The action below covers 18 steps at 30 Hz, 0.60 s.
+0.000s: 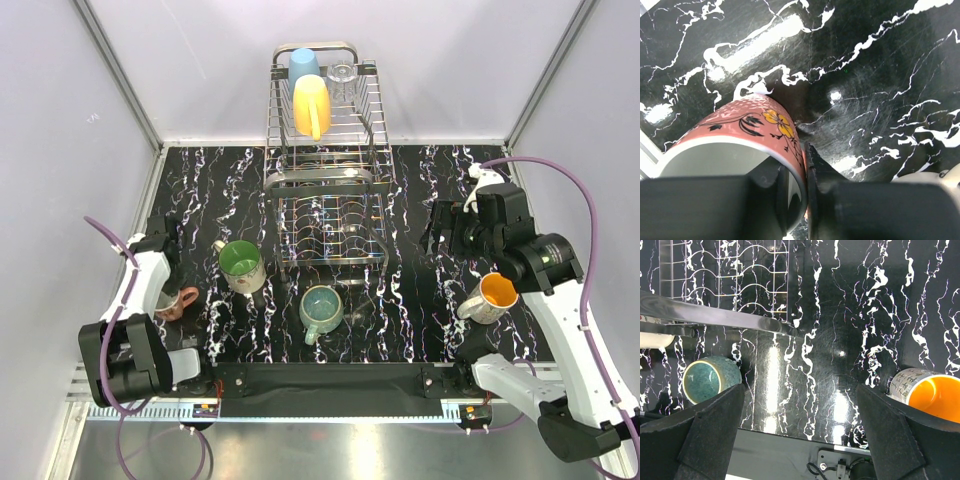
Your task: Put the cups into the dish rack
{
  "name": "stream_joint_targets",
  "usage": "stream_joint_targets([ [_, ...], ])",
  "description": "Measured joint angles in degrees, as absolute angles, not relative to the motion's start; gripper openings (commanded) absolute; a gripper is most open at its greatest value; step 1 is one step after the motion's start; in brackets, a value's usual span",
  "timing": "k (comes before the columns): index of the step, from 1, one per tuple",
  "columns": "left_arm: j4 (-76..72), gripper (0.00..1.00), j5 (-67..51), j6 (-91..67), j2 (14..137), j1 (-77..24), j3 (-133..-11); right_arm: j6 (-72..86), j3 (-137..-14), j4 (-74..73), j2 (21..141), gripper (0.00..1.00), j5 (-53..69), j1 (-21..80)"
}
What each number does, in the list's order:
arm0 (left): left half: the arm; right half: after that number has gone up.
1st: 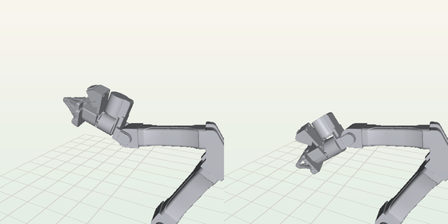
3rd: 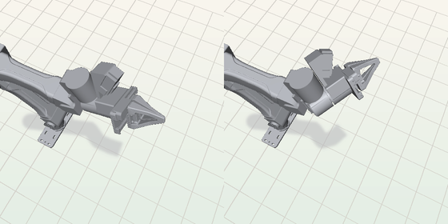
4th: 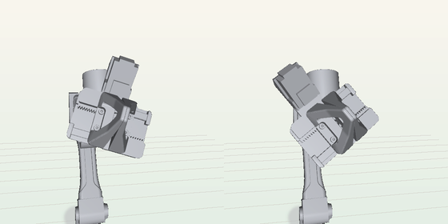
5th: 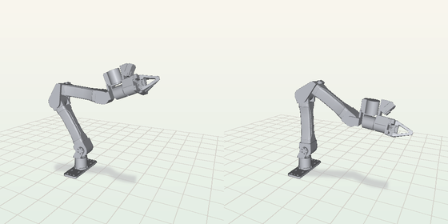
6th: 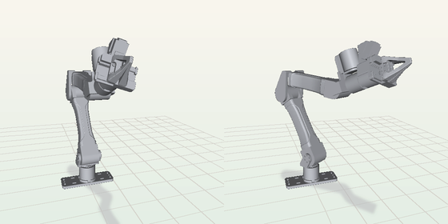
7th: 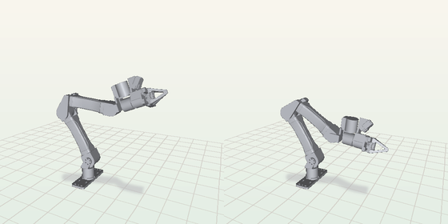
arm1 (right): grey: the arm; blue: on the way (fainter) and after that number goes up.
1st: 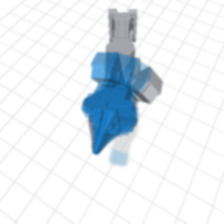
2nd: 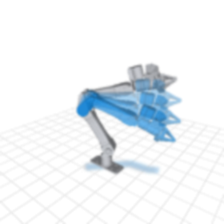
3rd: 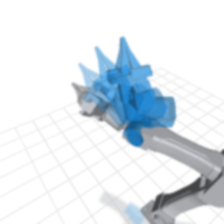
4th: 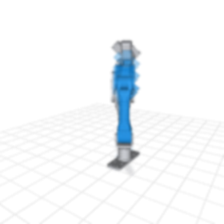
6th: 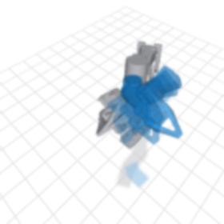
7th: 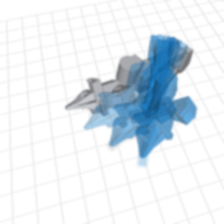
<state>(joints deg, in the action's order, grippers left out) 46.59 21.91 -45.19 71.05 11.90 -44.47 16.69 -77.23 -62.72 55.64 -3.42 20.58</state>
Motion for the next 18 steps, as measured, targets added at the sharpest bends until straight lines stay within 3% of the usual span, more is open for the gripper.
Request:
stream_joint_targets([
  [9,48.71,0.0,18.02,-44.49,67.37,12.14,-45.01,16.69,-77.3,-62.92,56.9,1.0,-3.27,20.58],
  [18,46.98,0.0,1.19,-39.75,44.82,12.16,-54.74,17.37,-81.03,-62.87,58.63,1.0,2.52,20.56],
])
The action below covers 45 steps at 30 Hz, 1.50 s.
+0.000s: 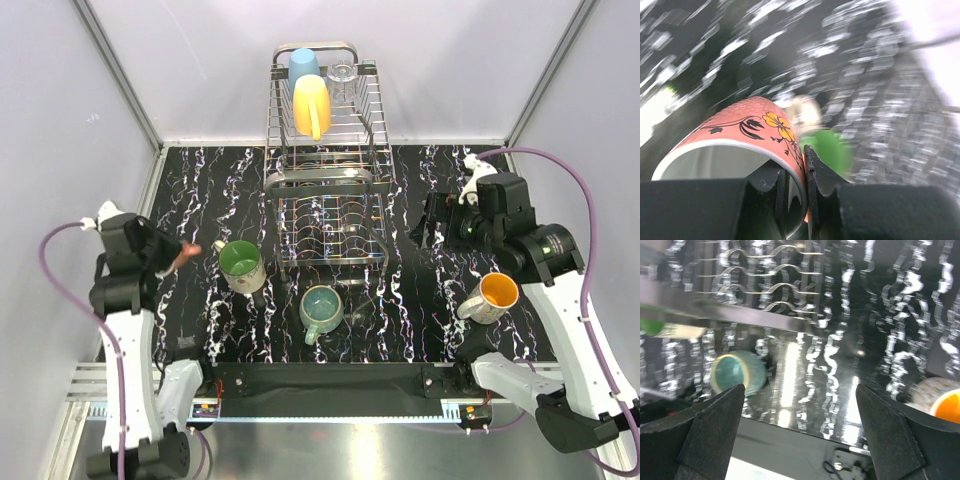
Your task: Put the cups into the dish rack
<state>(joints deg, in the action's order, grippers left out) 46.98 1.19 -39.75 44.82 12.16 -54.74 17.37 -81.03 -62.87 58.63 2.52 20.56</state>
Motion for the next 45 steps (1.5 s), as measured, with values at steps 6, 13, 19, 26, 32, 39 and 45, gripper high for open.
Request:
stream_joint_targets([
  [6,39.77,0.0,-12.56,-39.68,43.33,11.38,-65.06,20.58,-82.91,-60.03,57.93,1.0,12.25,20.58],
  [13,22.13,0.0,-31.27,-46.81,49.23,7.27,-65.84,25.85,-83.29,-53.91,56.18,1.0,23.03,20.58],
  [19,13.85,0.0,-37.58,-47.09,53.32,-1.15,-73.17,31.7,-83.22,-47.48,54.48,1.0,28.8,20.58],
  [26,2.74,0.0,-40.82,-46.41,52.93,-9.3,-80.99,42.98,-80.44,-34.7,54.74,0.99,36.99,20.58],
  [32,-4.25,0.0,-40.56,-47.66,52.8,-14.76,-80.99,49.95,-80.4,-26.2,56.95,0.93,40.03,20.58],
  [39,-8.49,0.0,-36.14,-45.43,57.36,-29.5,-80.97,57.19,-81.38,-16.75,59.29,0.83,43.09,21.02],
  [45,-7.38,0.0,-30.48,-36.93,61.84,-40.77,-81.78,58.63,-83.92,-14.87,60.31,0.81,43.2,22.98],
])
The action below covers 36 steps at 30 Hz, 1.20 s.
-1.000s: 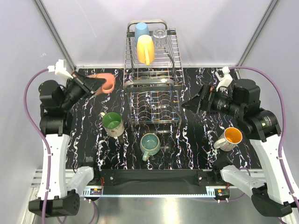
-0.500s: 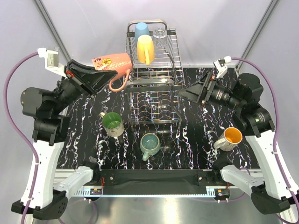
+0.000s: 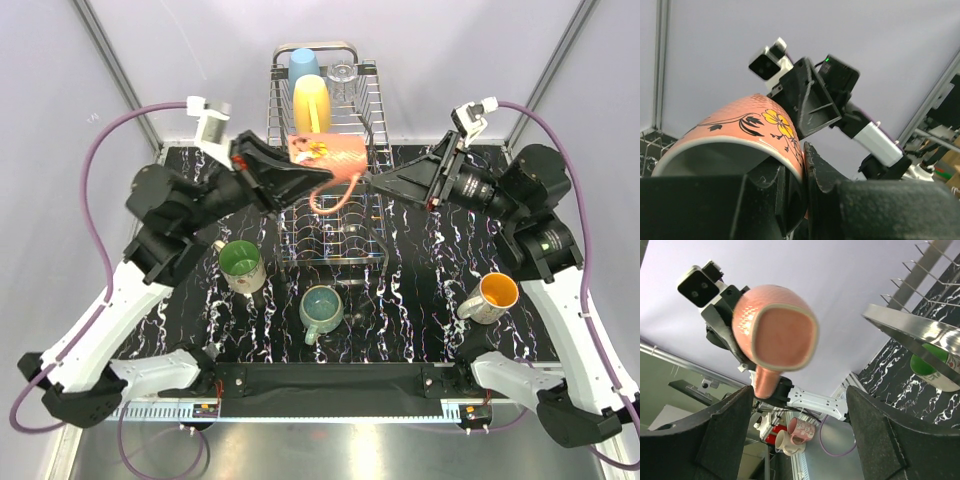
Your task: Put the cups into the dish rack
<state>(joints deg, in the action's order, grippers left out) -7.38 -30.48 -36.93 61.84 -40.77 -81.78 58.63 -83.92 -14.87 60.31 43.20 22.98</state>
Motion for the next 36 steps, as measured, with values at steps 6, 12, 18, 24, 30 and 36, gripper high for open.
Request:
stream_joint_targets([
  [6,-4.73,0.0,-25.82,-28.93,67.79,-48.01,-87.48,58.24,-85.19,-14.9,58.65,0.78,43.27,23.22],
  [12,-3.51,0.0,-23.44,-24.88,73.89,-52.56,-92.99,57.34,-85.14,-15.77,58.11,0.67,43.59,23.27],
  [18,-3.9,0.0,-20.95,-22.9,76.07,-55.4,-93.3,57.25,-83.9,-16.19,56.64,0.48,43.64,23.27],
  [24,-7.75,0.0,-19.88,-22.48,76.38,-57.45,-92.64,58.11,-82.35,-14.52,55.05,0.41,43.16,23.38],
  [30,-11.38,0.0,-19.44,-22.98,76.36,-58.43,-90.98,58.61,-81.91,-13.61,54.3,0.52,42.96,23.38],
  [36,-16.67,0.0,-18.74,-23.79,75.22,-58.89,-86.89,59.44,-81.06,-12.69,54.22,0.41,43.29,23.49],
])
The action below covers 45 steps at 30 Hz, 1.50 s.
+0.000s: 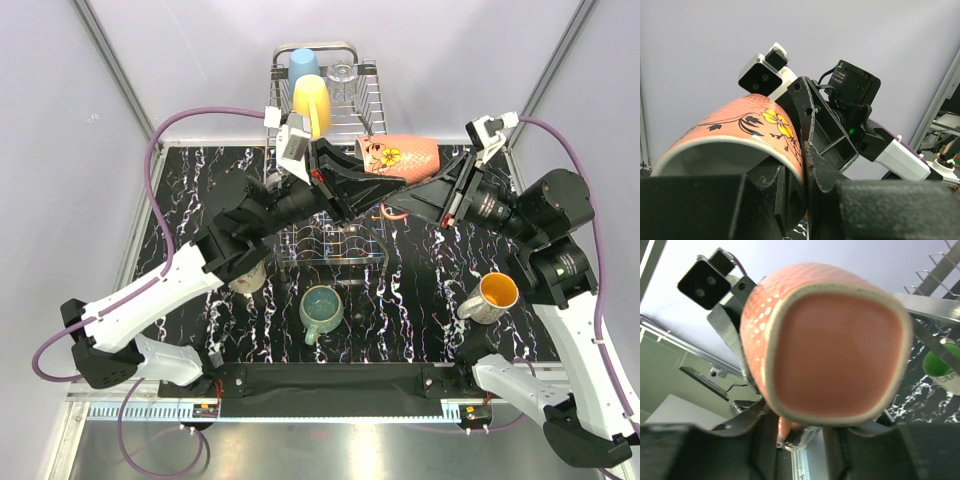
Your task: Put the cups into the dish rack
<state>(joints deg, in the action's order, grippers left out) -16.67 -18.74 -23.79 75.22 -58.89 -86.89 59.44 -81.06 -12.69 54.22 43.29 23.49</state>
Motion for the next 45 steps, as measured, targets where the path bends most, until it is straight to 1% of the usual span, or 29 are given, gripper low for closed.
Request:
stream_joint_targets([
  [2,-17.54,0.0,-18.52,-23.88,75.16,-58.87,-86.11,60.53,-80.51,-11.53,54.22,0.33,43.68,23.53],
  [3,-18.09,0.0,-18.5,-23.94,75.13,-58.87,-85.86,61.25,-80.27,-11.07,54.22,0.18,43.83,23.53],
  [5,-18.9,0.0,-19.07,-23.27,75.05,-58.78,-85.65,64.38,-80.09,-9.96,54.24,0.02,44.21,23.53],
  [6,-19.33,0.0,-19.31,-22.96,75.05,-58.78,-85.62,65.14,-80.09,-9.74,54.22,0.0,44.16,23.53],
  [7,-19.4,0.01,-19.44,-22.94,74.94,-58.87,-85.62,65.41,-80.09,-9.56,54.22,0.0,44.21,23.53],
  [8,-19.42,0.12,-19.46,-22.92,74.89,-58.87,-85.62,65.45,-80.09,-9.39,54.22,0.0,44.21,23.57],
  [10,-19.33,0.24,-19.4,-22.9,74.78,-58.89,-85.56,65.39,-80.12,-9.5,54.24,0.0,44.18,23.62],
  [11,-19.31,0.41,-19.16,-23.05,74.65,-58.89,-85.32,65.14,-80.14,-9.74,54.26,0.0,44.18,23.64],
  [13,-19.0,0.6,-19.03,-23.29,74.26,-59.16,-84.84,63.61,-80.51,-11.29,54.54,0.0,43.57,23.64],
  [14,-18.61,0.73,-18.72,-23.29,73.97,-59.42,-84.68,62.96,-80.9,-12.38,54.81,0.0,43.38,23.64],
  [15,-18.24,0.78,-18.37,-23.16,73.6,-59.59,-84.38,62.3,-81.41,-13.3,55.18,0.0,43.0,23.64],
  [16,-17.52,0.81,-17.89,-23.16,73.03,-59.79,-83.96,61.49,-81.78,-14.28,55.64,0.0,42.41,23.64],
  [17,-16.53,0.87,-17.39,-23.14,72.47,-59.81,-83.61,60.86,-82.11,-15.22,56.1,0.0,42.22,23.66],
  [21,-12.62,0.99,-13.45,-21.74,68.64,-59.92,-80.53,57.23,-84.6,-20.99,57.78,0.0,40.21,23.68],
  [25,-7.49,0.99,-6.7,-19.66,62.85,-60.03,-77.78,51.29,-90.39,-28.64,60.9,0.0,36.77,23.68],
  [28,-2.83,0.99,0.43,-18.17,56.4,-60.03,-75.66,46.5,-95.37,-33.17,63.94,0.0,33.8,23.68],
  [35,9.98,0.99,22.06,-17.98,43.79,-60.07,-74.96,36.69,-109.12,-41.28,75.4,0.0,28.36,23.68],
  [40,18.22,0.99,33.41,-18.68,38.61,-60.07,-73.34,31.03,-125.4,-50.06,88.62,0.0,22.76,24.1],
  [45,24.99,0.99,38.72,-19.55,37.21,-60.07,-70.52,27.18,-146.43,-60.6,103.2,0.0,14.63,26.94],
])
